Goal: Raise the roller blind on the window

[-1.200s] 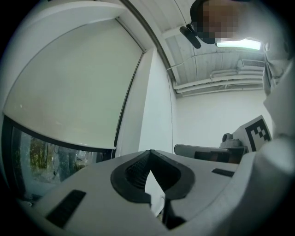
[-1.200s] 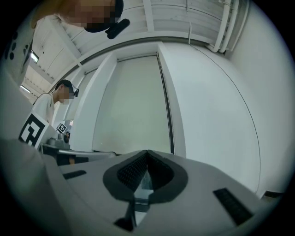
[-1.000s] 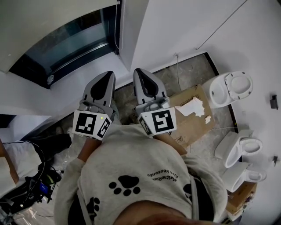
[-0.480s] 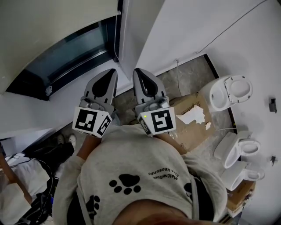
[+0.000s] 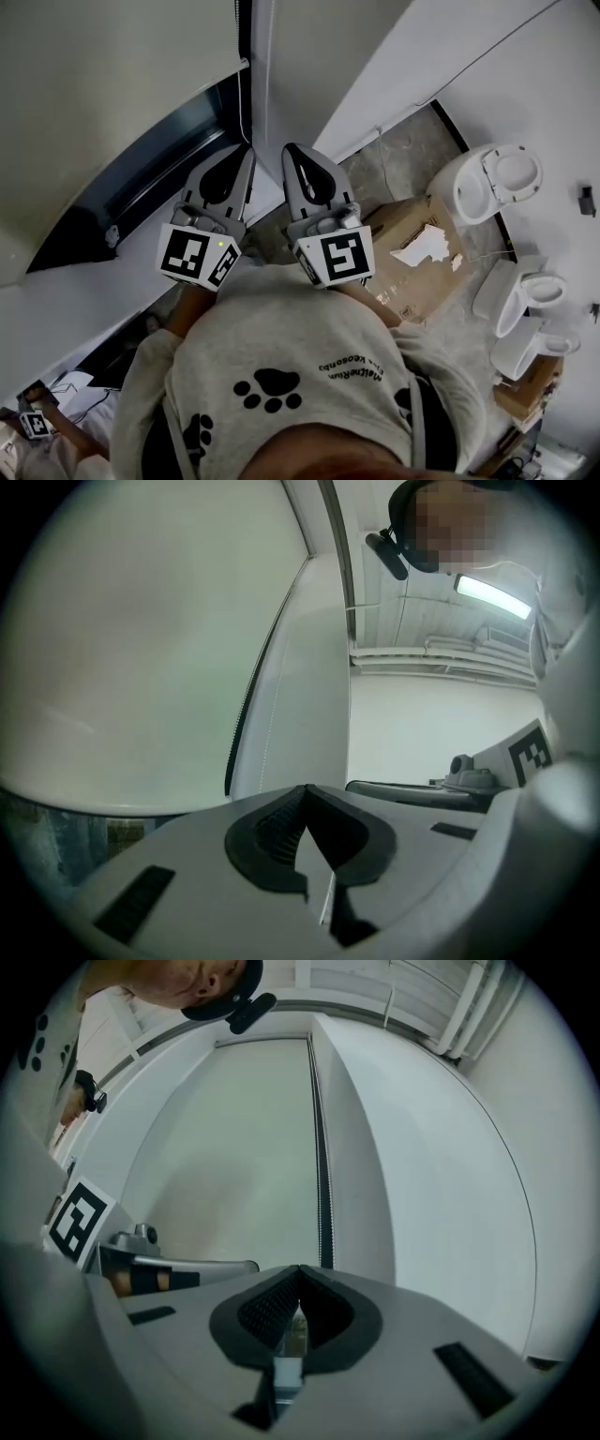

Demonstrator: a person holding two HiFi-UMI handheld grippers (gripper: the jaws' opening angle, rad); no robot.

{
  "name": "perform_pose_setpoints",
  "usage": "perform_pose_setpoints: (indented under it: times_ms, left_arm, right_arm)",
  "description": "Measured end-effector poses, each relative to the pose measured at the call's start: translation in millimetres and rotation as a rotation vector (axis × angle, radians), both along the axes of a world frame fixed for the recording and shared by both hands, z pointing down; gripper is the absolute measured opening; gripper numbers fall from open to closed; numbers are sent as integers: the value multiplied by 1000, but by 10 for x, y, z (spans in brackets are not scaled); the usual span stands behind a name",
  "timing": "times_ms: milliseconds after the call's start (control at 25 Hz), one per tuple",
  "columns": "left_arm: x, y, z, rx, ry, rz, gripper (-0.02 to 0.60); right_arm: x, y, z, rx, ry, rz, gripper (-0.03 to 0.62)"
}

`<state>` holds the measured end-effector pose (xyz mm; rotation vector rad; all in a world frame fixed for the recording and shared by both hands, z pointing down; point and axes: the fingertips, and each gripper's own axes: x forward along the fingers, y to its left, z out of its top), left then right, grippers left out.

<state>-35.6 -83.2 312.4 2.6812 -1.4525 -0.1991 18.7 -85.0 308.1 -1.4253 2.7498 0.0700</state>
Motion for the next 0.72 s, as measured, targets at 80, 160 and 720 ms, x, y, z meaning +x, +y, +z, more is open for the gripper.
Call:
perform_pose_setpoints:
  times_ms: [80, 160, 720]
  left_arm:
    - [-28, -164, 7, -1, -2, 39, 9]
    - [-49, -326, 14, -2, -4, 80, 9]
    - [107, -1159, 207, -19, -67, 308, 11]
  right_arm:
    - [-41, -137, 7, -7, -4, 33, 9]
    - [-80, -267, 25, -19, -11, 66, 9]
    - [-109, -732, 177, -29, -11, 205, 9]
